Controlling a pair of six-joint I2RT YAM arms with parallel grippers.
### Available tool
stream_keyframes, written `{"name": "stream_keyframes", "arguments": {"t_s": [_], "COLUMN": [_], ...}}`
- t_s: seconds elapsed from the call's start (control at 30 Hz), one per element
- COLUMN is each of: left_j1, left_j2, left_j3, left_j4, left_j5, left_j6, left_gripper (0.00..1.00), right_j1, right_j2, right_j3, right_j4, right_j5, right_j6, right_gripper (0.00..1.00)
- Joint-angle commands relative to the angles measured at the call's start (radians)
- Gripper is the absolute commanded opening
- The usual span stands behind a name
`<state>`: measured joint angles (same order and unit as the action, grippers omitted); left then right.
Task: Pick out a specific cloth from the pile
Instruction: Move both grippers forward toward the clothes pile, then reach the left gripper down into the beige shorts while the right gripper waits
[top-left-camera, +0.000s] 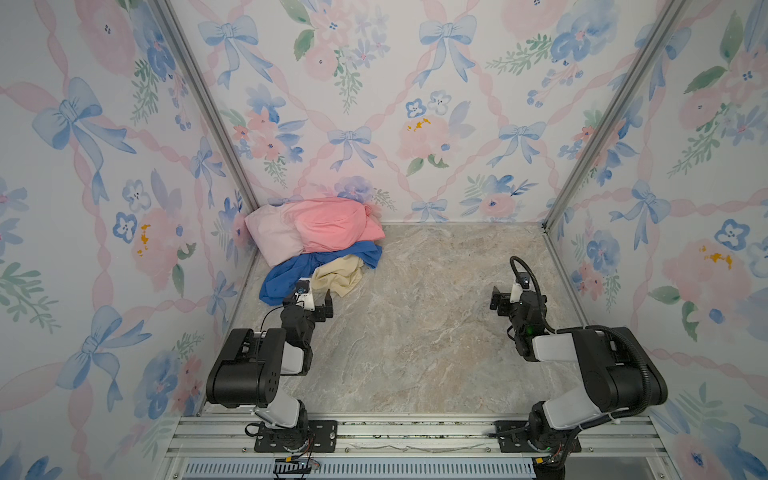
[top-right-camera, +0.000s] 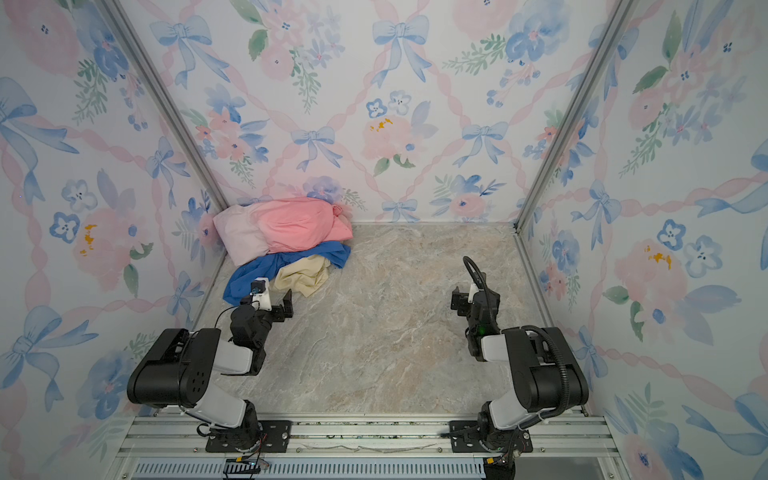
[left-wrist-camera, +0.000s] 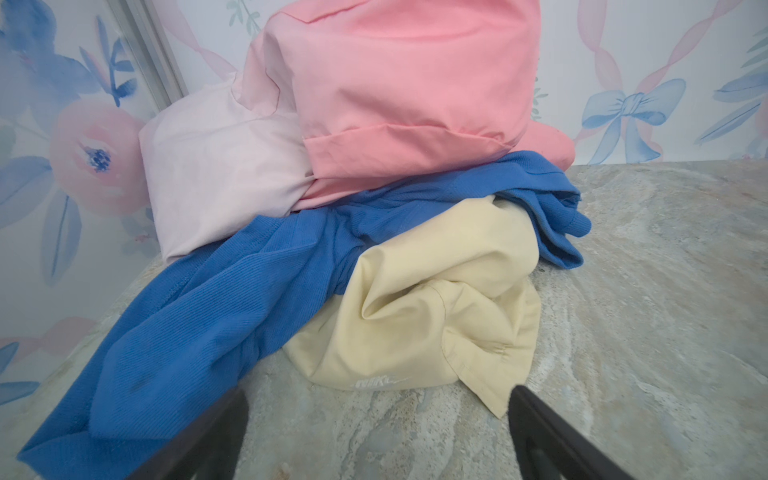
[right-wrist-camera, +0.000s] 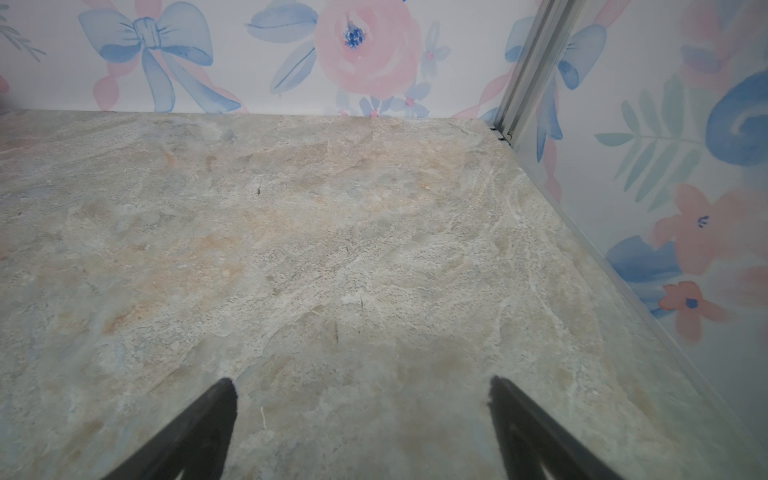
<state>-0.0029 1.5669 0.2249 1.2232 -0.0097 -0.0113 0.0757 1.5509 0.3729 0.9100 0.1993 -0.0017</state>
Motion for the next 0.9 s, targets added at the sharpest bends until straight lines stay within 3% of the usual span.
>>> {"name": "stream_keyframes", "arguments": {"t_s": [0.0,0.1,0.17,0.27,0.33,0.47,0.6,0.73,0.87], "left_j1": [0.001,-0.042,-0.107,-0.151,-0.160,-0.174,-0.182,-0.242,-0.243], "left_j2": [-0.002,-0.108,-0.299,-0.479,-0.500,-0.382,-0.255,-0.168,-0.023], "left_j3": [0.009,-0.025,-0.018,0.165,0.247,0.370,0.465,0.614,0.776], "left_j4": [-0.005,-0.016,-0.165,-0.731,-0.962,-1.218,-1.260,-1.258,-1.285], "left_j5": [-0.006,-0.129,-0.299,-0.439,-0.378,-0.185,-0.062,-0.167,-0.228], "left_j6": [-0.018,-0.007,-0.007,-0.213,-0.295,-0.315,-0.284,-0.212,-0.157], "left_gripper": [0.98,0.98,0.95,0.83,0.79,0.70,0.57,0.54,0.53], "right_j1": [0.011,0.046,0.122,0.205,0.270,0.481,0.697,0.859,0.938], "right_j2": [0.000,-0.095,-0.251,-0.469,-0.538,-0.584,-0.516,-0.406,-0.308], "right_j3": [0.005,-0.045,-0.035,0.109,0.185,0.270,0.317,0.387,0.422], "right_j4": [0.033,0.063,-0.085,-0.514,-0.700,-0.868,-0.830,-0.773,-0.703], "right_j5": [0.019,0.078,0.133,0.131,0.113,0.081,0.087,0.100,0.084], "right_j6": [-0.003,-0.033,-0.096,-0.037,0.045,0.188,0.255,0.250,0.279], "right_gripper": [0.97,0.97,0.97,0.97,0.97,0.97,0.97,0.97,0.97]}}
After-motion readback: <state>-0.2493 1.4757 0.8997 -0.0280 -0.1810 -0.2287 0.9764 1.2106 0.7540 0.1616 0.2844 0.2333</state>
